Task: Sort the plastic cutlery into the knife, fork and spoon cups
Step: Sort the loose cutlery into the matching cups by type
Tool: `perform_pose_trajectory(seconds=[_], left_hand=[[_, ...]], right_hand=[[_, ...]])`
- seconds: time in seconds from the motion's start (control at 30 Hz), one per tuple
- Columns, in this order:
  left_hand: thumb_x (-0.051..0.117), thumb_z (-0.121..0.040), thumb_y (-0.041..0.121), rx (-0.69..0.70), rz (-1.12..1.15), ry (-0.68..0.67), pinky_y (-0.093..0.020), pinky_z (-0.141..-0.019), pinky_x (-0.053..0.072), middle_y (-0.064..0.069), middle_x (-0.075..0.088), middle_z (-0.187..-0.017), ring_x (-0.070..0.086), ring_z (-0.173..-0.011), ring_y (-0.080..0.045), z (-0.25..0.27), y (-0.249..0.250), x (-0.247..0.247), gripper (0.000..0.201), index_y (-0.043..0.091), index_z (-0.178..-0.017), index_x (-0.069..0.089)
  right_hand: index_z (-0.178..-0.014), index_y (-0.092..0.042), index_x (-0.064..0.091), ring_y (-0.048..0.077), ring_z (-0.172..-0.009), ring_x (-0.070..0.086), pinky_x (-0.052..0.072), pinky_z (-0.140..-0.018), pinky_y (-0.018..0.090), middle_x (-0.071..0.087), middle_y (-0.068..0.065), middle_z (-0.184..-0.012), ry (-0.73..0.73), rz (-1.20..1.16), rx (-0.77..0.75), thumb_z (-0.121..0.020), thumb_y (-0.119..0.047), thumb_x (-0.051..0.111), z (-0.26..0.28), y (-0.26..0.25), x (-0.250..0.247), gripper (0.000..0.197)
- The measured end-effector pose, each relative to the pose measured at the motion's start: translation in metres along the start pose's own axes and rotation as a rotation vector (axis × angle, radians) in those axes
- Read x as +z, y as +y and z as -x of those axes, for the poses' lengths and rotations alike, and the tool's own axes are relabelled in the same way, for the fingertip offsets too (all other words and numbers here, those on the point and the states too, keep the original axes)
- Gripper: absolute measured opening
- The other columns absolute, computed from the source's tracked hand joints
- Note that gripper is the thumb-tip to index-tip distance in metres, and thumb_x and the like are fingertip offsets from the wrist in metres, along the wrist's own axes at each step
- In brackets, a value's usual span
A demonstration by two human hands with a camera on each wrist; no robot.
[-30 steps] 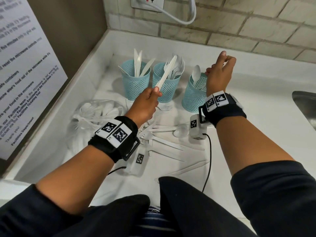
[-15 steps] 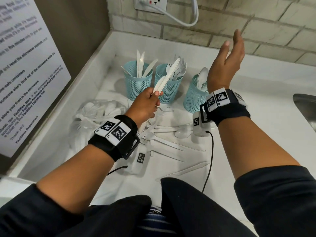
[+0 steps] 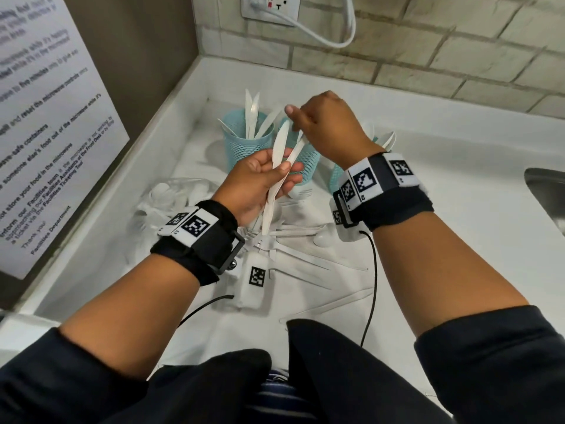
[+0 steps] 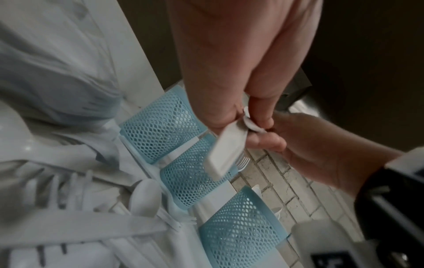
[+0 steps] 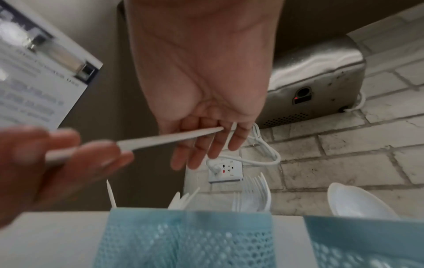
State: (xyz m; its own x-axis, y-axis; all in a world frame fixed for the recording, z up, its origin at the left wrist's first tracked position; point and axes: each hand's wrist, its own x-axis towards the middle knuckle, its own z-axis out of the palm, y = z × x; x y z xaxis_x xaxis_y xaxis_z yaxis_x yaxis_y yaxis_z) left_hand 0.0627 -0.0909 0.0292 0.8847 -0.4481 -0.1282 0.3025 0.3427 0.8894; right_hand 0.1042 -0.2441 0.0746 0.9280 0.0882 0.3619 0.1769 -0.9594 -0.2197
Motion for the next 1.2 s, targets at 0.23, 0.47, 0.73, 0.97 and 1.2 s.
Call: perform_pose_trajectory(seconds=[0.23, 0.47, 0.73, 0.97, 1.2], left_hand=[[0.047, -0.094, 0.002, 0.013, 0.175, 0.078, -0.019, -0.072, 0.057, -0.007, 0.073, -0.085, 0.072, -0.078, -0.017, -0.002, 0.009, -0.014, 0.015, 0.004, -0.101, 0.060], [0.045, -0.094, 0.000, 0.066, 0.174, 0.093, -0.015, -0.064, 0.055, -0.014, 0.066, -0.097, 0.072, -0.074, -0.016, -0.004, 0.017, -0.012, 0.015, 0.000, -0.102, 0.059], [0.035, -0.101, 0.010, 0.083, 0.194, 0.228, -0.023, -0.079, 0.057, -0.015, 0.066, -0.107, 0.070, -0.083, -0.017, -0.008, 0.015, -0.015, 0.022, 0.003, -0.102, 0.056], [0.037, -0.099, 0.006, 0.092, 0.109, 0.310, -0.030, -0.088, 0.052, -0.008, 0.065, -0.101, 0.066, -0.088, -0.017, -0.010, 0.012, -0.011, 0.015, 0.008, -0.104, 0.051], [0.038, -0.097, 0.002, 0.099, -0.007, 0.349, -0.028, -0.061, 0.047, -0.005, 0.063, -0.083, 0.058, -0.069, -0.018, -0.006, 0.015, -0.008, 0.026, 0.011, -0.079, 0.054]], right_hand=[[-0.084, 0.001, 0.070, 0.033, -0.098, 0.053, 0.037, -0.074, 0.039, 0.067, 0.021, -0.084, 0.197, 0.232, -0.011, -0.094, -0.038, 0.040, 0.012, 0.014, 0.007, 0.050], [-0.054, -0.014, 0.060, 0.025, -0.053, 0.058, 0.038, -0.062, 0.030, 0.060, 0.005, -0.053, 0.384, 0.249, -0.171, -0.094, -0.041, 0.038, 0.021, 0.006, 0.018, 0.053], [-0.061, -0.013, 0.059, 0.003, -0.041, 0.048, 0.040, -0.055, 0.019, 0.051, -0.002, -0.049, -0.082, -0.447, 0.225, -0.097, -0.048, 0.036, 0.025, -0.005, 0.010, 0.055], [-0.086, -0.010, 0.058, 0.008, -0.048, 0.034, 0.029, -0.039, 0.016, 0.038, 0.002, -0.064, -0.472, -0.906, 0.428, -0.094, -0.045, 0.046, 0.036, -0.024, 0.014, 0.037], [-0.095, 0.006, 0.066, 0.011, -0.053, 0.036, 0.038, -0.052, 0.022, 0.038, 0.000, -0.060, -0.488, -0.877, 0.405, -0.092, -0.036, 0.055, 0.043, -0.031, 0.031, 0.044]])
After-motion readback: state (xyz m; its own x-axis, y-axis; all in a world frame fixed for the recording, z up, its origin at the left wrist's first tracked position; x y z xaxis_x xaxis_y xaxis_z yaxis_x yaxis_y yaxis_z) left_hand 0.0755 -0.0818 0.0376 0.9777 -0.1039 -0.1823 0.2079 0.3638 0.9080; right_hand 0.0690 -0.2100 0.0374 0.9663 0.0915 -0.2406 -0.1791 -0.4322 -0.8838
